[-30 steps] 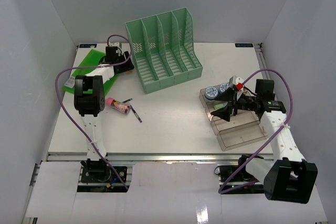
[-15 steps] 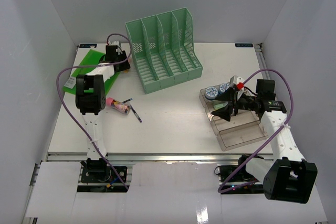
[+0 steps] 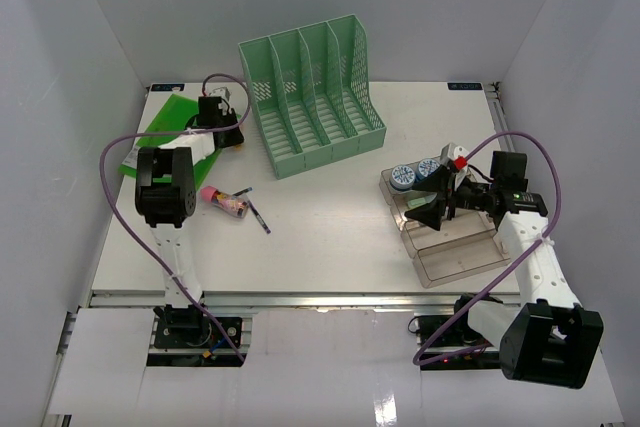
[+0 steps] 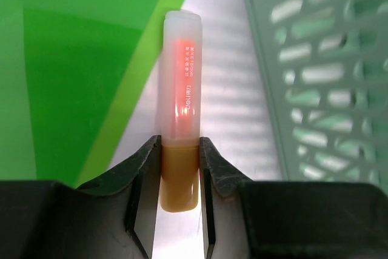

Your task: Organize the desk

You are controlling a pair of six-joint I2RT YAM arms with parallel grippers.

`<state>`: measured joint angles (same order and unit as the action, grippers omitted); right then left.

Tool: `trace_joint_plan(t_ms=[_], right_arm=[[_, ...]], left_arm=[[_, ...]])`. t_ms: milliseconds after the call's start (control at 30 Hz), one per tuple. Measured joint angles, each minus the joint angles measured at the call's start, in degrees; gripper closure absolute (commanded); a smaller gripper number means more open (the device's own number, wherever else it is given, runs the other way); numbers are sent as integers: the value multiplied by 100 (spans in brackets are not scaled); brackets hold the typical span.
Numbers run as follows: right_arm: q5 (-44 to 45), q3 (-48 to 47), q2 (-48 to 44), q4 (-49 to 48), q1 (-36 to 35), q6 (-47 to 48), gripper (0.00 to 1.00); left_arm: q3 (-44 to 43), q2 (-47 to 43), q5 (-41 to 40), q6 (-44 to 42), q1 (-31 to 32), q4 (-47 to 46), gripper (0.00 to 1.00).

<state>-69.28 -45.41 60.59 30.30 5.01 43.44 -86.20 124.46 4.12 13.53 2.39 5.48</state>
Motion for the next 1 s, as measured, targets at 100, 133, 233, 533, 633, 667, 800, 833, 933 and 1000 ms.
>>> trace_joint_plan(t_ms=[100, 133, 233, 533, 633, 667, 800, 833, 933, 1000], right_arm=[[-8, 0, -14, 1, 58, -1, 18], [-17, 1, -25, 2, 72, -2, 18], [-36, 4, -66, 0, 103, -2, 18], [-115, 22, -73, -4, 104, -124, 20], [-286, 34, 68, -81, 104, -420, 21], [-385, 45, 154, -133, 103, -544, 21], [-737, 101, 618, -342, 10, -1117, 19], [-764, 110, 723, -424, -59, -1290, 19], [-694, 135, 957, -839, -413, -1976, 16], [-493, 158, 1013, -1241, -726, -2574, 14]], left_arm=[[329, -323, 7, 17, -2, 215, 85], [474, -474, 16, 39, -2, 310, 86], [924, -1052, 79, 123, -8, 646, 86], [2551, -3720, 1114, 803, -54, 252, 87], [3371, -4470, 1818, 1182, -12, -207, 87], [3651, -4670, 2056, 1333, 39, -364, 87], [4578, -5035, 2791, 2090, 681, -1155, 87], [4748, -5046, 2872, 2290, 968, -1388, 87], [5055, -5013, 2954, 2808, 1908, -2130, 87], [5078, -4900, 2905, 3090, 2483, -2649, 87]])
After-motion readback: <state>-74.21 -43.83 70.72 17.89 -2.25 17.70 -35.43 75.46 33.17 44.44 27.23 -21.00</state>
